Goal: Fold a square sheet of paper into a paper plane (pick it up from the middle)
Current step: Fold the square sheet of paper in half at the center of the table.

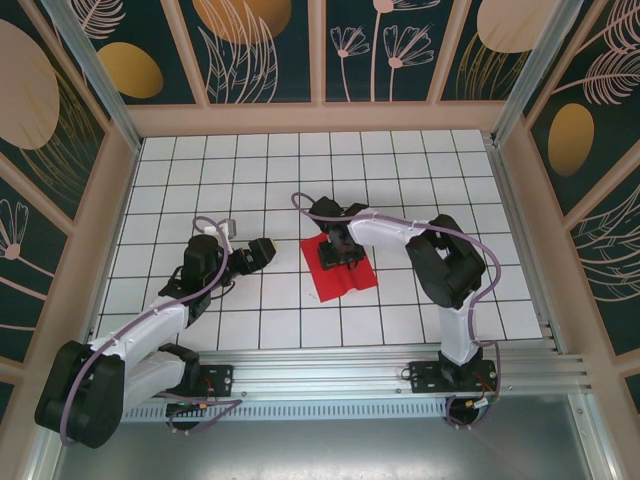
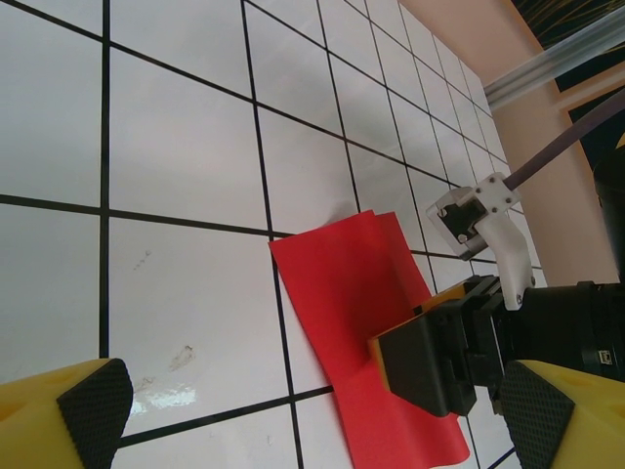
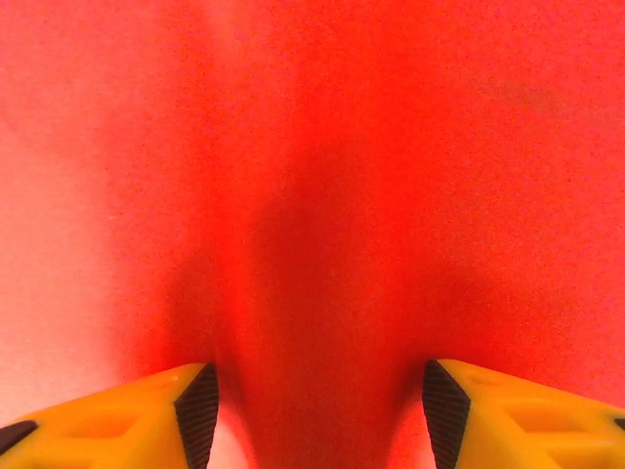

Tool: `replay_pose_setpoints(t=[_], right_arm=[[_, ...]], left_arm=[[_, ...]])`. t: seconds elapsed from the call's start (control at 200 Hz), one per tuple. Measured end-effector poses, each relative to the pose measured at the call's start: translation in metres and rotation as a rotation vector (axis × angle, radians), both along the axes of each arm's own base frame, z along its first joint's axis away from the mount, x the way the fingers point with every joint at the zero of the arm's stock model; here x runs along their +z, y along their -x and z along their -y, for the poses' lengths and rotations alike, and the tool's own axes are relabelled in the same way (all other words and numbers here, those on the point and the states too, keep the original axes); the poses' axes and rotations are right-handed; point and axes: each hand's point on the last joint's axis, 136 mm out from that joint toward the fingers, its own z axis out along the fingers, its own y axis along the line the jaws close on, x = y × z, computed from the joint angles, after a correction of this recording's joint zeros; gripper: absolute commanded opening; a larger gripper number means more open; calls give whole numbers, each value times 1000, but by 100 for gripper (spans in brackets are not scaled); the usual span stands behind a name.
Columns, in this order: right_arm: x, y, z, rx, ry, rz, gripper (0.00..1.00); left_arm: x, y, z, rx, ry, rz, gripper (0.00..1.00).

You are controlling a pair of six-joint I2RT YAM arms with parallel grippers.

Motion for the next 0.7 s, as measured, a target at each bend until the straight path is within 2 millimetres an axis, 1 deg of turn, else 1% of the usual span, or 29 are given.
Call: replay_pose_setpoints(t=[0.04,0.125,0.16,0.23,0.295,0.355,0.47,0.54,0.605,0.701], right_arm=[[0,0,0,-6,1,-1,48],[2,0,0,-21,0,-4,43],[5,0,0,-25,-6,-2,40],[13,0,-3,-30,-33,4,38],[28,-1,-11,-34,-102,12,38],[46,-2,-22,-38,-202,27,37],[83,-5,-34,-59,-406,45,38],[96,-7,-39,-74,-509,44,38],[100,-9,-42,-89,-568,37,38],[92,-7,-44,-108,-619,9,40]], left_arm=[[0,0,0,0,-1,-1,98],[-1,0,0,-1,-4,-4,99],[-2,0,0,-1,-5,-6,99],[-2,0,0,-1,-5,-7,99],[-2,-1,0,-1,-5,-7,99],[-1,-2,1,-5,-3,-7,98],[1,-3,4,-17,4,-9,99],[1,-3,6,-23,6,-12,99],[1,-3,7,-31,9,-17,99],[-1,-2,9,-41,12,-24,99]])
